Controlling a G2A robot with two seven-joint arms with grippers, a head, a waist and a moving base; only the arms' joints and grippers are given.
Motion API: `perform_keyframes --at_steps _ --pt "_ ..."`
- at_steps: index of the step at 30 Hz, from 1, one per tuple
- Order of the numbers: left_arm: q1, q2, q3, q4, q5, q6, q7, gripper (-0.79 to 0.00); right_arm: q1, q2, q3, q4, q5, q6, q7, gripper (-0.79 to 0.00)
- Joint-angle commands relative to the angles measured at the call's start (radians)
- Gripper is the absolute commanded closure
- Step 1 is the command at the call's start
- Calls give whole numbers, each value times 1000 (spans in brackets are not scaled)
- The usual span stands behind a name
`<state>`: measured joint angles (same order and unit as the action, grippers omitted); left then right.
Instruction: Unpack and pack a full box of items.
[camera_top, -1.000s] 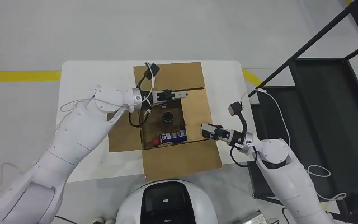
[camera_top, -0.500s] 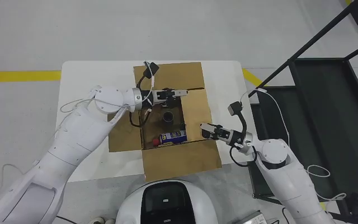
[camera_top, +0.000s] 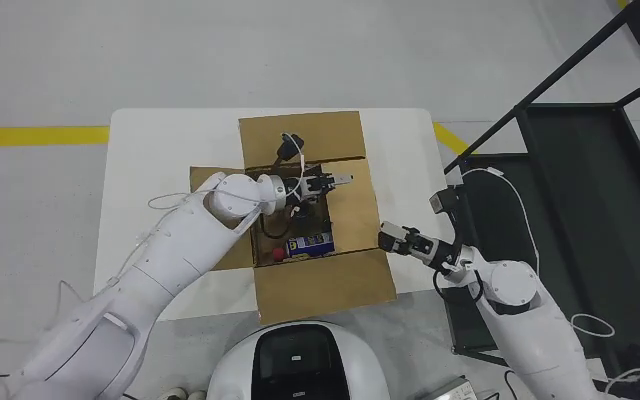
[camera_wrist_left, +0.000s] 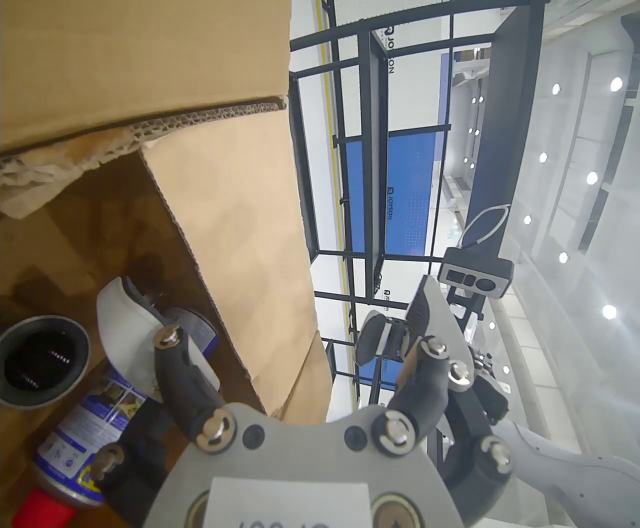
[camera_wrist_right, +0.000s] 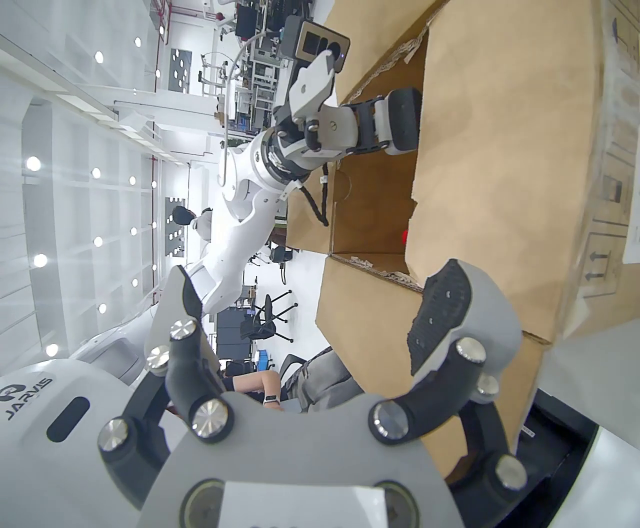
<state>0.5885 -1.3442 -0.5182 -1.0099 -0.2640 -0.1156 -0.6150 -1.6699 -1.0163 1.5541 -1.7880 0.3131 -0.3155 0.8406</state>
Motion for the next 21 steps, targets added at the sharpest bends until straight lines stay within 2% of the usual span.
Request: perform_keyframes --at_steps 1,6,11,18,21 --pt "-5 -19 8 39 -5 -43 19 -785 -3 0 0 -1 1 0 -1 -785" --pt "-20 -59 13 113 -30 -156 26 -785 -1 0 -16 -6 -3 1 9 -785" --pt "-26 -80 -11 141 -59 -278 24 -785 4 2 -33 -18 50 -10 102 -785" --pt "-20 -90 -49 100 -73 -352 8 -785 -9 11 -50 -83 94 -1 268 -785" --pt "-11 -92 -66 69 -75 -380 10 -785 -17 12 -72 -106 70 16 286 -785"
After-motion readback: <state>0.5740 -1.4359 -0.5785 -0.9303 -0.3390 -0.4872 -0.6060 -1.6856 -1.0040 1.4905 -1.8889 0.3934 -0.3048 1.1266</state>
